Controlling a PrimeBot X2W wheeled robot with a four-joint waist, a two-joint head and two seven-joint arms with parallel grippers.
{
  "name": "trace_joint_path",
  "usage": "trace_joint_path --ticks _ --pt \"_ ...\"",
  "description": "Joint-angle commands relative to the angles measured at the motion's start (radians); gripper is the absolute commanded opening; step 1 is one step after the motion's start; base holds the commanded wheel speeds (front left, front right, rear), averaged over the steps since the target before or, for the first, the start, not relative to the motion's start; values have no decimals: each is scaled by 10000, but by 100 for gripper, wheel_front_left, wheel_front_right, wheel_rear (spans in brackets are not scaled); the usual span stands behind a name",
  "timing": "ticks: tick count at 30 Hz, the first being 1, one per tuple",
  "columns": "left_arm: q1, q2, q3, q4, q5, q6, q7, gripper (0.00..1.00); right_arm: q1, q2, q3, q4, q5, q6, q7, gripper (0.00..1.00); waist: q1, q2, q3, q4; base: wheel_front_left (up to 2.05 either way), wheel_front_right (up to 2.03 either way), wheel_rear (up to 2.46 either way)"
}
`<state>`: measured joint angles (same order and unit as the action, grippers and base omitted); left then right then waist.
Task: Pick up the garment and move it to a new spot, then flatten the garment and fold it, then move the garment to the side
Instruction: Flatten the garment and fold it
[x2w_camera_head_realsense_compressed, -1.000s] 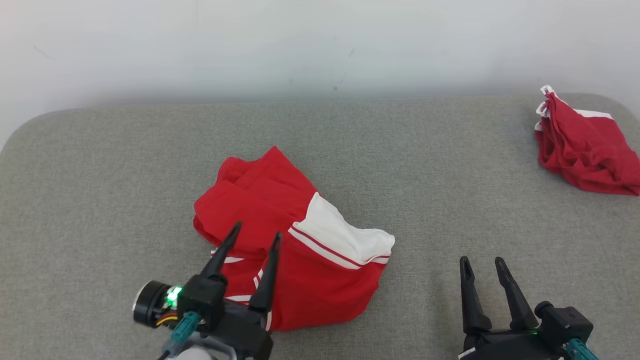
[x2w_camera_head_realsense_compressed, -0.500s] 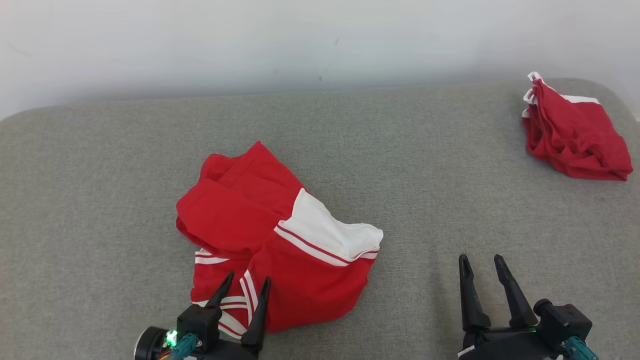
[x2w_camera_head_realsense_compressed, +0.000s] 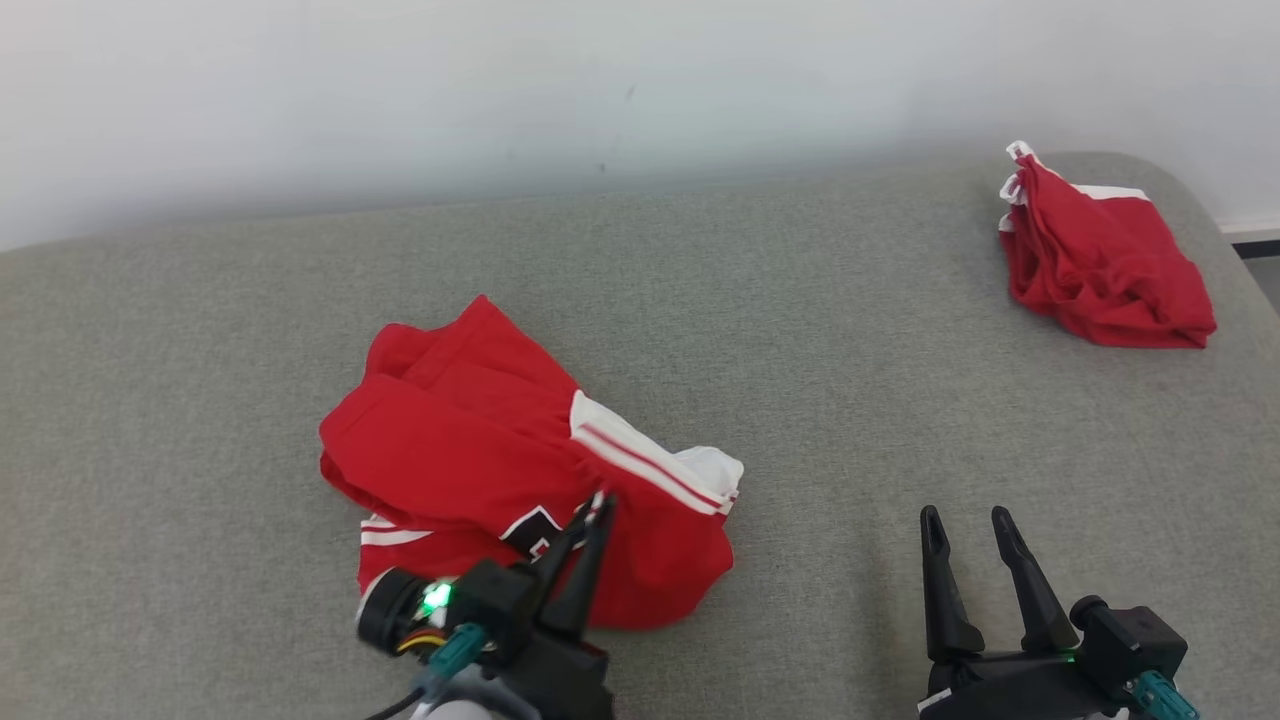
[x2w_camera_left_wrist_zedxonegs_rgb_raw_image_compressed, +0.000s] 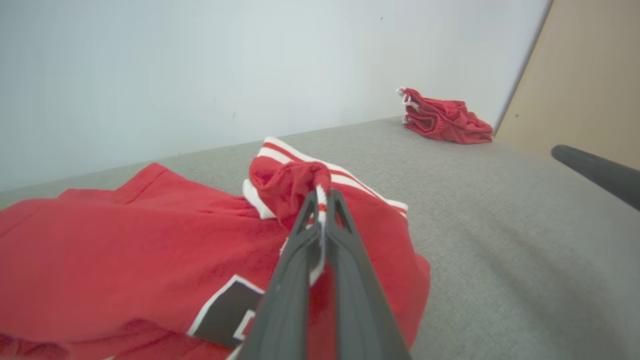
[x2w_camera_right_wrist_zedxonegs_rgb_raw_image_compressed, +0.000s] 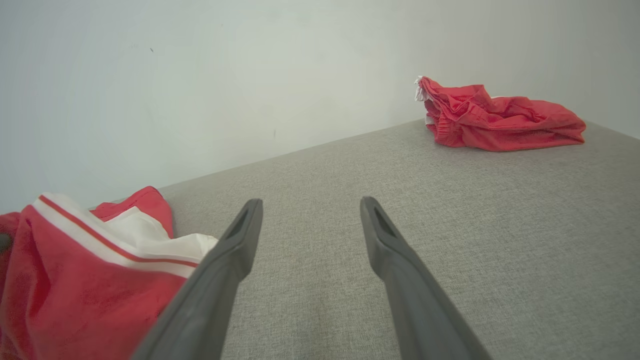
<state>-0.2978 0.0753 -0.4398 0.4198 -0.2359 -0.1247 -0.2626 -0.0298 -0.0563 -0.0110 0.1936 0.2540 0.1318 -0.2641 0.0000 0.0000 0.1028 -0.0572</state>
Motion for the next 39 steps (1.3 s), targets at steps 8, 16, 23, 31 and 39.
trace_joint_path --ticks 8,16,23,31,39 --pt "-1372 -195 -1475 -493 -218 -57 -30 0 -98 15 -22 -47 75 -26 2 100 0 0 20 -542 0 0 0" --pt "-2618 -253 -2284 -31 -749 218 -30 0 -304 38 -49 -104 66 -26 0 100 0 0 344 -1352 0 0 0" --pt "-2991 -253 -3419 769 -1652 561 -30 100 -344 57 -113 -114 79 -26 0 100 0 0 500 -1574 0 0 0" --pt "-3041 -246 -3445 -94 -1830 998 -30 100 -94 68 -244 -66 44 -26 2 100 0 0 109 -859 0 0 0" --pt "-2117 154 -1960 -839 -984 1351 -31 100 146 72 -298 32 39 -26 2 100 0 0 -238 -148 0 0 0"
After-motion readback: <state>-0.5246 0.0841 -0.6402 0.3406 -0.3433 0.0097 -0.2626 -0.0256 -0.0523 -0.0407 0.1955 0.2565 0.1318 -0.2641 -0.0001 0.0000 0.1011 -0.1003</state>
